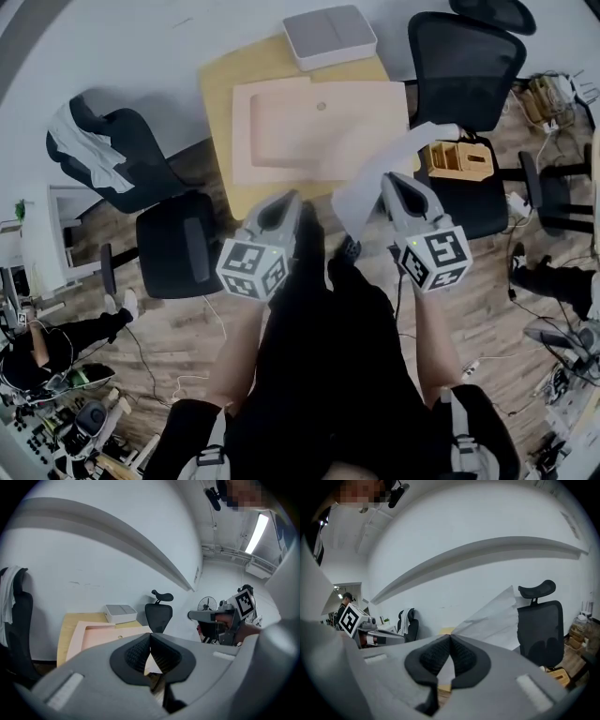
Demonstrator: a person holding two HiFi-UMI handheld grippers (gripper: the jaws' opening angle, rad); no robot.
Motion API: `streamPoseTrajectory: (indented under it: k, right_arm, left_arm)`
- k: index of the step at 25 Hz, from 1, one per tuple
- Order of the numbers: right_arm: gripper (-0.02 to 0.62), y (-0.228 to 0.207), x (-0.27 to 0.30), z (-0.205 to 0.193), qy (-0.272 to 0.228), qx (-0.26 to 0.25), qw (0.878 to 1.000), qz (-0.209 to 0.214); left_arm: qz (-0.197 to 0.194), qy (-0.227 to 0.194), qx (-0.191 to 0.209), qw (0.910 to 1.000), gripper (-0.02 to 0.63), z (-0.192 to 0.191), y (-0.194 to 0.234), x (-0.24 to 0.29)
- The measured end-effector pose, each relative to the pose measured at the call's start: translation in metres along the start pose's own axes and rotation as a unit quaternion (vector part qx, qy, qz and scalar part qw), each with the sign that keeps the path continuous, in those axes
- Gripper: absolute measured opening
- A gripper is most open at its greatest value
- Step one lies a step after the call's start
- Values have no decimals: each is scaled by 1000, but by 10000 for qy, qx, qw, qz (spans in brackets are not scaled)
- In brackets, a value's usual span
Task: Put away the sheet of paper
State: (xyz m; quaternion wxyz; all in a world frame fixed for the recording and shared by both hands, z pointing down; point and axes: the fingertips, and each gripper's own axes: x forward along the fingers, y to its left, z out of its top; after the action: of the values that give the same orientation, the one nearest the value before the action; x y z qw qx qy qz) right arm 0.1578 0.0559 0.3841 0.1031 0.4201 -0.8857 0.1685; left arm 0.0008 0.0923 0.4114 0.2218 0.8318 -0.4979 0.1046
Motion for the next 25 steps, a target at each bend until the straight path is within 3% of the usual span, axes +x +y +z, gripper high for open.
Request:
streamPoseTrajectory:
  k: [15, 25]
  right_arm:
    - [2, 10, 125, 46, 309, -74, 9994, 108]
    - [2, 27, 180, 34, 565, -41, 9980, 268]
  left_arm:
    - [-400, -280, 106, 9988, 9, 74, 106, 68]
    - [-511, -215, 16, 9985, 9, 80, 162, 89]
